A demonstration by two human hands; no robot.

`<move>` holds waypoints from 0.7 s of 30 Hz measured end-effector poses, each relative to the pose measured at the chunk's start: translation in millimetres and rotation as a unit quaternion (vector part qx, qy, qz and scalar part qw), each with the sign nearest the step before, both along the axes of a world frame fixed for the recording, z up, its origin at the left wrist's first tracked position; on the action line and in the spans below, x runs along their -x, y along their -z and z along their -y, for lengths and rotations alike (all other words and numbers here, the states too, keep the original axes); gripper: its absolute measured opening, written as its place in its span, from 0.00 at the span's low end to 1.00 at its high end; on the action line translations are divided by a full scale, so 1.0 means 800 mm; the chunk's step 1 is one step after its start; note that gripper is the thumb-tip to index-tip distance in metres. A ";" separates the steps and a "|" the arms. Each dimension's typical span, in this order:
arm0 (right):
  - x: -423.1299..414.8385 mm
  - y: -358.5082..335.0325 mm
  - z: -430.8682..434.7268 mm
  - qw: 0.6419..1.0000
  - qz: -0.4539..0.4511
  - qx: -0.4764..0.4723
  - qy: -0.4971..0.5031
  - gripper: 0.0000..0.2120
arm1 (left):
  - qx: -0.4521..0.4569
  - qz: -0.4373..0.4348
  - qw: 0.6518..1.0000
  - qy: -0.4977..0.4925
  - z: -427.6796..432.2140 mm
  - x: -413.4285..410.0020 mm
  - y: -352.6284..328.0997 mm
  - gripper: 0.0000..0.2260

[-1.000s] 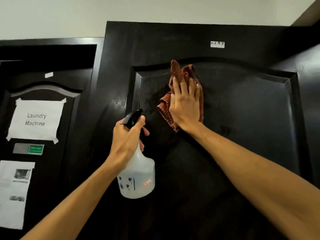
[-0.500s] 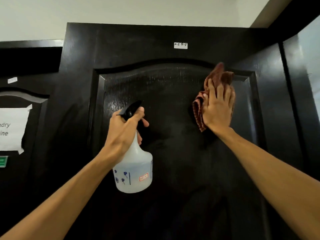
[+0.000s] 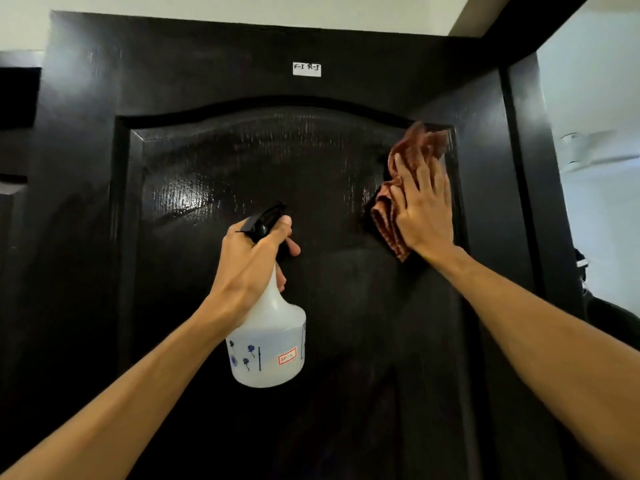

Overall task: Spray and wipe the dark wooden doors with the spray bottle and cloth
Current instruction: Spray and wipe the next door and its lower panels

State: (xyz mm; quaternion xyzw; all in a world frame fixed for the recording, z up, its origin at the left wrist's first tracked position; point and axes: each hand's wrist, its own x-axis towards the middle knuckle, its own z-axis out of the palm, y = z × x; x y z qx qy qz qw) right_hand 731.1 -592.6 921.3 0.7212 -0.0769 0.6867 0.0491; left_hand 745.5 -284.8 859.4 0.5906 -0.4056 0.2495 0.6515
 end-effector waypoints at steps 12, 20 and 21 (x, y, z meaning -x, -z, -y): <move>0.012 0.105 0.015 0.969 -0.091 0.227 0.041 0.24 | -0.023 -0.039 0.998 0.034 0.065 0.027 0.090 0.12; -0.023 0.189 -0.061 0.955 -0.132 0.268 -0.002 0.26 | -0.018 -0.060 0.998 -0.032 0.022 0.016 0.143 0.10; -0.024 0.191 -0.062 0.940 -0.141 0.312 0.004 0.24 | -0.019 -0.066 0.997 -0.042 0.012 0.013 0.152 0.09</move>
